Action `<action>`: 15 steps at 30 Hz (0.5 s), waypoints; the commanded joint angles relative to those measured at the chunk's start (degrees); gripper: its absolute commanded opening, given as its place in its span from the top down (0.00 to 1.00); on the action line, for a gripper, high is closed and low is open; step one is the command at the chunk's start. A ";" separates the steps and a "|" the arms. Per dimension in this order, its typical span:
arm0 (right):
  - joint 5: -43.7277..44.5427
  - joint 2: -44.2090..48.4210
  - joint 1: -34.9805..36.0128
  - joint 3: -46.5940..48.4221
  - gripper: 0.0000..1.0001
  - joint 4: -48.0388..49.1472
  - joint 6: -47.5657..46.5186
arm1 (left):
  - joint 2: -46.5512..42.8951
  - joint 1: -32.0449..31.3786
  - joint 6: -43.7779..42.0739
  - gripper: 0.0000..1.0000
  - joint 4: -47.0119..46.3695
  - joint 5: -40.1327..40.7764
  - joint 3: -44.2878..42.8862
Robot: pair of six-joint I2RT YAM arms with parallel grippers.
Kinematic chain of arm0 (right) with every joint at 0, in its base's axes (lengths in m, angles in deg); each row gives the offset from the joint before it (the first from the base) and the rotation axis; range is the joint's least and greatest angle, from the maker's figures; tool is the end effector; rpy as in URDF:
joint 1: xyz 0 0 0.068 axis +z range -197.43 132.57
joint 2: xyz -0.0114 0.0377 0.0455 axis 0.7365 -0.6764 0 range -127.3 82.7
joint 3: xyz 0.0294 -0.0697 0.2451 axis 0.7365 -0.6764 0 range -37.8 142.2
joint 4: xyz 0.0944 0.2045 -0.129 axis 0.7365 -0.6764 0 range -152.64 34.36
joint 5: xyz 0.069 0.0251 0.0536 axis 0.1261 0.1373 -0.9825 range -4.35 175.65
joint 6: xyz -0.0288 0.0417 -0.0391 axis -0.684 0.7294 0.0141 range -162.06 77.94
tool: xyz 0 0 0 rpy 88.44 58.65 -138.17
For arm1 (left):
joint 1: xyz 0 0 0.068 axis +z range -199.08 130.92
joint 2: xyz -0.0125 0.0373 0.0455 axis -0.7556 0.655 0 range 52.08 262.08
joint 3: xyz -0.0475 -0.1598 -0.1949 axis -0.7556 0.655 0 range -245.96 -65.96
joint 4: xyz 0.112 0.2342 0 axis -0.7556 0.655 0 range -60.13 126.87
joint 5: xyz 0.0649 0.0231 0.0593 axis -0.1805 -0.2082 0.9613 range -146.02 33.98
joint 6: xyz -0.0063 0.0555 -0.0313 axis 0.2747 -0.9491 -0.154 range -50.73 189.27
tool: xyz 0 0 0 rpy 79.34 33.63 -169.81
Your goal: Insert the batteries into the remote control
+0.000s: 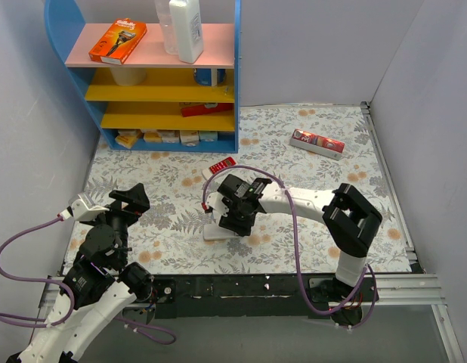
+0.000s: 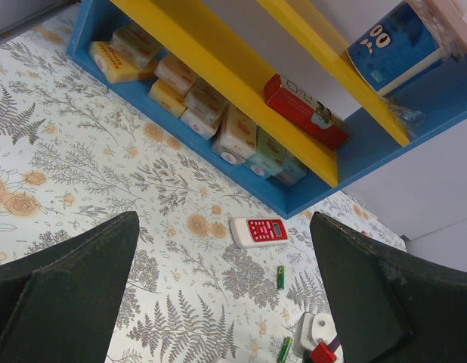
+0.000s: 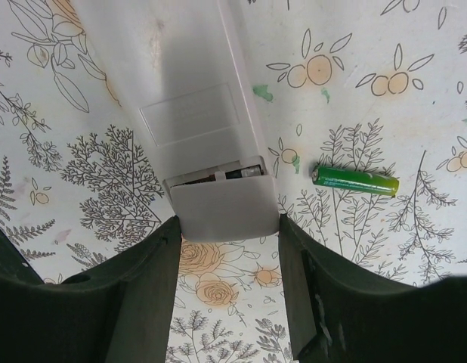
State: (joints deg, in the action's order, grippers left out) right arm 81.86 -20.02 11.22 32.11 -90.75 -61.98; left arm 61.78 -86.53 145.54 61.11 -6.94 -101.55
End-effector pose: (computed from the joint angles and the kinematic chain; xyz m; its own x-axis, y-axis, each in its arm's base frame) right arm 0.1831 0.3071 0.1589 -0.1583 -0.9137 -0.3743 -0.9776 0.1983 -0.0705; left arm 0.0822 -0.0158 0.3053 0.1758 -0.9360 -0.3049 -0.1191 0.2872 -0.9504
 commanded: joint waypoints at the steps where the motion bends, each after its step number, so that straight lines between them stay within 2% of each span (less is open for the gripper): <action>1: -0.51 -1.26 0.59 3.39 0.51 -1.62 -2.57 | 1.03 0.45 -0.60 0.02 -0.04 0.75 0.35; 15: -1.57 -1.43 0.94 3.39 0.50 -3.47 -5.21 | 0.94 0.36 -0.60 0.02 -0.04 0.67 0.35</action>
State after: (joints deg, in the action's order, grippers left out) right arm 81.57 -21.77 11.81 34.09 -92.26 -66.09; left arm 61.78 -86.51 145.54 61.11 -6.94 -101.55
